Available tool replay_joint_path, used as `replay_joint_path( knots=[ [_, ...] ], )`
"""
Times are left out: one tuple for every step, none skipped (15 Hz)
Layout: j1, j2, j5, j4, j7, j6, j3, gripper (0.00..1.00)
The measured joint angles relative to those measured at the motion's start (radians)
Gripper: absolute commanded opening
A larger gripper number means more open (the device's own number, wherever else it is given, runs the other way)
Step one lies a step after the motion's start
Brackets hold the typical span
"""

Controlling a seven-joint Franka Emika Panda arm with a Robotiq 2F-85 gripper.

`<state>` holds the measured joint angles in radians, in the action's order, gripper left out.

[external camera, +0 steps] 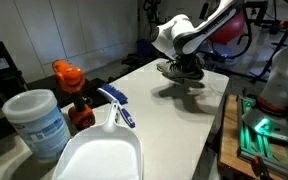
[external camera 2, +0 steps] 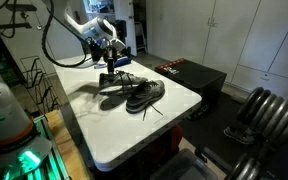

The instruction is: Turn the sneaker on the left upside down

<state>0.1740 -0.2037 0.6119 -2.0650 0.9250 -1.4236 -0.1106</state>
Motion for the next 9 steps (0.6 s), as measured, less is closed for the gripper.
replay_joint_path(
  knots=[
    [0.014,-0.027,0.022,0.021,0.011,0.035,-0.001,0.05],
    [0.027,-0.054,0.044,0.042,0.020,0.068,-0.001,0.05],
    [0.042,-0.083,0.069,0.064,0.027,0.104,-0.001,0.05],
    [0.056,-0.111,0.093,0.085,0.033,0.138,-0.001,0.06],
    [0.068,-0.140,0.118,0.106,0.036,0.169,-0.001,0.06],
    [0.078,-0.168,0.136,0.127,0.036,0.194,-0.001,0.05],
    [0.087,-0.194,0.149,0.147,0.037,0.216,-0.001,0.06],
    [0.094,-0.215,0.156,0.164,0.036,0.234,-0.001,0.05],
    [0.100,-0.234,0.159,0.179,0.036,0.249,-0.002,0.06]
  ],
)
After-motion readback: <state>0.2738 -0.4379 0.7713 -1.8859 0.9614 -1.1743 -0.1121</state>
